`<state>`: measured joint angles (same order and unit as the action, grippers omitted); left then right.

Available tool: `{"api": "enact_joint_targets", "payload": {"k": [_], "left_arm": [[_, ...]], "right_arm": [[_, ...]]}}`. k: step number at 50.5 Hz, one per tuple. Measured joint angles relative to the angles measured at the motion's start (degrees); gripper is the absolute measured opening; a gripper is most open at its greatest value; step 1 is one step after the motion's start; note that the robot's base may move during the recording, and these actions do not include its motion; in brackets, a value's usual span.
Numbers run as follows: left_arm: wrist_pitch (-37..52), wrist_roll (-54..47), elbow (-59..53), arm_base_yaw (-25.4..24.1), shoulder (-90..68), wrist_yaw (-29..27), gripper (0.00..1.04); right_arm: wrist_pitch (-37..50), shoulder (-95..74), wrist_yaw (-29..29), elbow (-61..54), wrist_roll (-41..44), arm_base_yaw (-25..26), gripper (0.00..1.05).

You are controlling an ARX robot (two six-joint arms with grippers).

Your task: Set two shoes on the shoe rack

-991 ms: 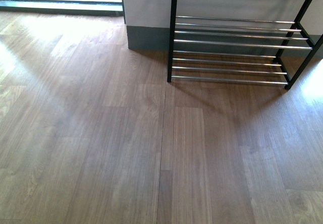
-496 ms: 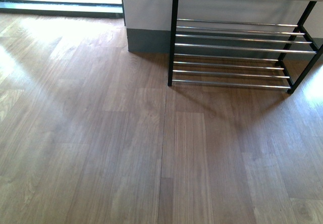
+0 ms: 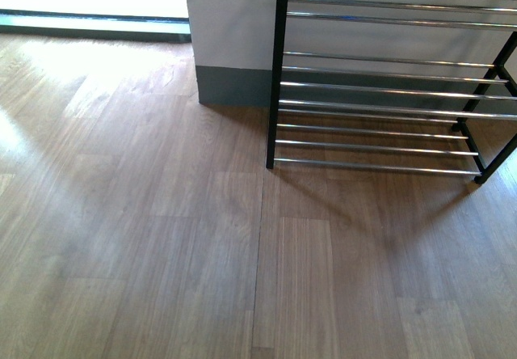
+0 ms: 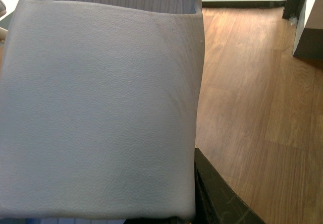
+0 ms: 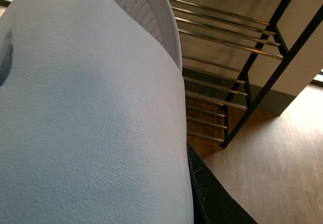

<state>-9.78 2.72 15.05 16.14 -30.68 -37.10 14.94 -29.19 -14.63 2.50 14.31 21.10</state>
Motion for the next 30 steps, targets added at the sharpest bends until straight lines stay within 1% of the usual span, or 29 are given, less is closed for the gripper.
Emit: {"api": "enact_joint_targets", "payload": {"k": [30], "left_arm": [[-0.04,0.0,-0.22,0.11,-0.07,0.17,0.02]], "right_arm": [[0.0,-0.07,0.17,-0.09,0.0,0.0,0.02]]}}
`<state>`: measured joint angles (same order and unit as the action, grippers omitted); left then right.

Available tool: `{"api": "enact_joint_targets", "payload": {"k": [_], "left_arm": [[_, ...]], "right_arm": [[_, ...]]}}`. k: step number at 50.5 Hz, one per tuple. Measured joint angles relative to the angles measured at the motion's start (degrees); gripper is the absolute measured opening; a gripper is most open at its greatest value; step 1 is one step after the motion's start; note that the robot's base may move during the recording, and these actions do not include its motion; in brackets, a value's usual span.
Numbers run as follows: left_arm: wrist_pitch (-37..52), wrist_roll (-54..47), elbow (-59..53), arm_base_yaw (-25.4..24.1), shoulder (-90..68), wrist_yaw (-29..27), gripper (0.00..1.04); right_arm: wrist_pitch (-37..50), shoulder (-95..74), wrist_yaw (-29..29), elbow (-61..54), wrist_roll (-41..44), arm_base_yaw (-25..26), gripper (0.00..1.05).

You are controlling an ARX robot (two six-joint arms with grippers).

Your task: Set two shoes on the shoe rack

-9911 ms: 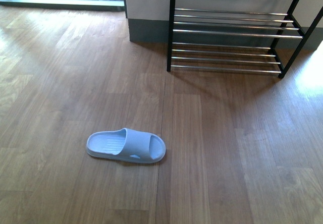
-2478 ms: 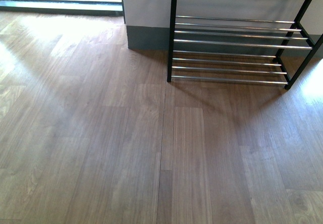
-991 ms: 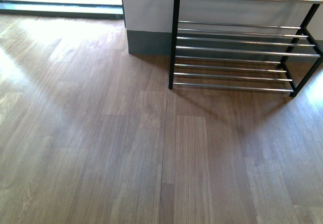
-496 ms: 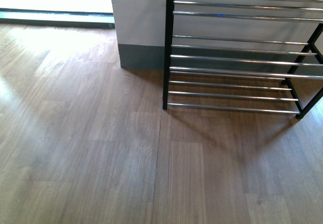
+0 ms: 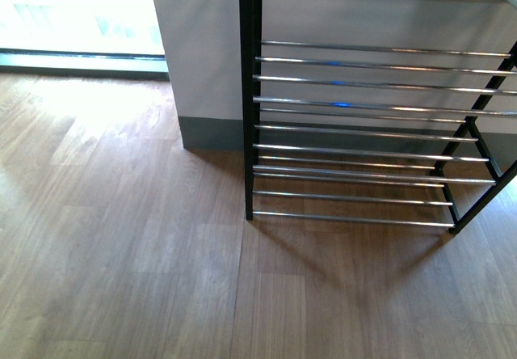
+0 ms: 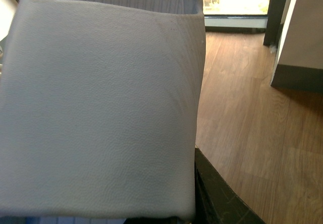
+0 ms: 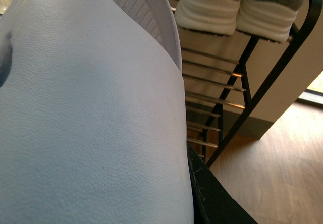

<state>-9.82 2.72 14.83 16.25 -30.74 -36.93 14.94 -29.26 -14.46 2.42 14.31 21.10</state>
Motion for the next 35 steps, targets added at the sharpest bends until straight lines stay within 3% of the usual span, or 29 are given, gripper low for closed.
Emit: {"api": "enact_joint_targets", "payload": {"k": [35], "left_arm": [[0.0,0.11,0.0,0.0,0.07,-0.11,0.02]], "right_arm": [[0.0,0.09,0.02,0.02,-0.02,0.02,0.02]]}}
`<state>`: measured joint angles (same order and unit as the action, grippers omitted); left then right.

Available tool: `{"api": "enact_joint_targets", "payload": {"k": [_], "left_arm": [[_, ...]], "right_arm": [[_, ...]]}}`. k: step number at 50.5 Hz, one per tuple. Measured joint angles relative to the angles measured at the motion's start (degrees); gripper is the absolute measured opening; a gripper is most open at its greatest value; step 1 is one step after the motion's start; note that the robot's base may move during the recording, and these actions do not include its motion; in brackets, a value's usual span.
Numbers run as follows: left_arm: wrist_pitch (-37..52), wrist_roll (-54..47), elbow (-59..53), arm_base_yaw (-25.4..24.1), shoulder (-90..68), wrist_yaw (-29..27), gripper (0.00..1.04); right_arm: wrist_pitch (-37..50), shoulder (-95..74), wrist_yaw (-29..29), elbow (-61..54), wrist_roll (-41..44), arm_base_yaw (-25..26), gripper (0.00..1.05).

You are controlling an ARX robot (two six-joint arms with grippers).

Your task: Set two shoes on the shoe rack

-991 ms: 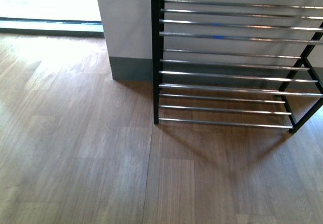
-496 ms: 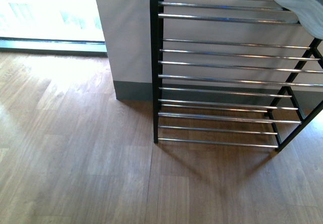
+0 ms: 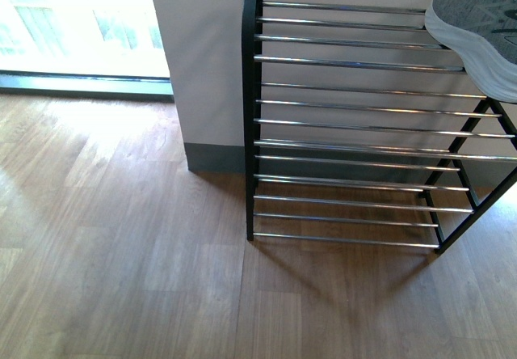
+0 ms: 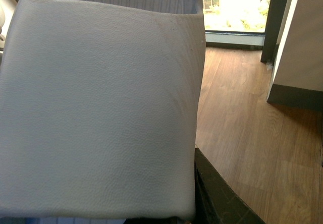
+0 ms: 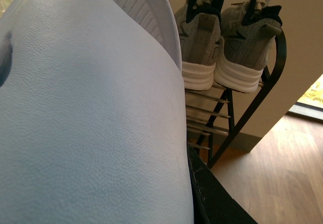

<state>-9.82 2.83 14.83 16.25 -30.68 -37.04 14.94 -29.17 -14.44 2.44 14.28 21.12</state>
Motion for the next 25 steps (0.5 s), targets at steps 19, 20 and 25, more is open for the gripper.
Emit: {"api": "enact_joint_targets", "payload": {"k": [19,20,25], "left_arm": [[0.0,0.0,0.0,0.0,0.0,0.02,0.02],[0.0,0.0,0.0,0.0,0.0,0.02,0.02],[0.0,0.0,0.0,0.0,0.0,0.04,0.02]], "right_arm": [[0.0,0.0,0.0,0.0,0.0,0.0,0.02],[0.0,0.0,0.0,0.0,0.0,0.0,0.02],[0.0,-0.02,0.02,0.0,0.0,0.0,0.02]]}}
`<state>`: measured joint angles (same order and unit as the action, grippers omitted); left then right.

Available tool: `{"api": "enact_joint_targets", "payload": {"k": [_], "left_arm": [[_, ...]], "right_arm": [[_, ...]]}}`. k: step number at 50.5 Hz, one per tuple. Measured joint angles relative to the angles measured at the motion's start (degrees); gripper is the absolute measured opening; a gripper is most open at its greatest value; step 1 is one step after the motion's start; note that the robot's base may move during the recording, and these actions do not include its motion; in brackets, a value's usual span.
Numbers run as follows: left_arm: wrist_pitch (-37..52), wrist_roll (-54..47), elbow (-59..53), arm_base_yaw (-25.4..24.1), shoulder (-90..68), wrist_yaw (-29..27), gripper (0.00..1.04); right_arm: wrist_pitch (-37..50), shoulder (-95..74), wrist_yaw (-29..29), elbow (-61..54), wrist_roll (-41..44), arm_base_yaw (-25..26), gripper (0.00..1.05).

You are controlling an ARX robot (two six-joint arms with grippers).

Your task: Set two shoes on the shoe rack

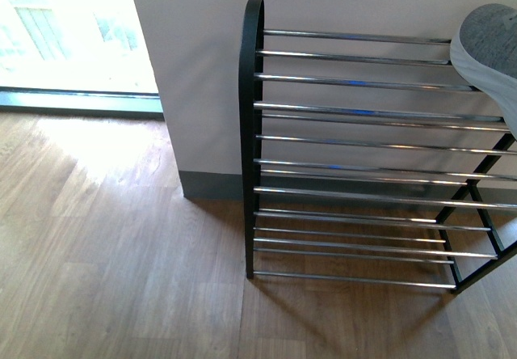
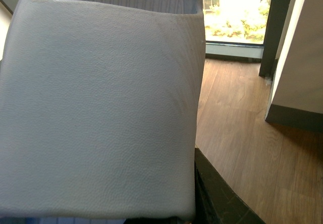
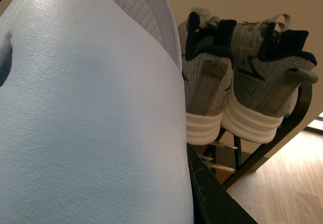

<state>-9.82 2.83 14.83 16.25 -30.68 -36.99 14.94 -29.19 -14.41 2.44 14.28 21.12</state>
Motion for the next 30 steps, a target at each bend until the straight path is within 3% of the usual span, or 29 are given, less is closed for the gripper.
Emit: {"api": "enact_joint_targets", "payload": {"k": [24,30], "left_arm": [[0.0,0.0,0.0,0.04,-0.07,0.04,0.02],[0.0,0.0,0.0,0.02,-0.07,0.04,0.02]], "right_arm": [[0.0,-0.07,0.0,0.0,0.0,0.0,0.02],[5.77,-0.79,-7.65,-0.9,-1.09,1.62,0.02]]}}
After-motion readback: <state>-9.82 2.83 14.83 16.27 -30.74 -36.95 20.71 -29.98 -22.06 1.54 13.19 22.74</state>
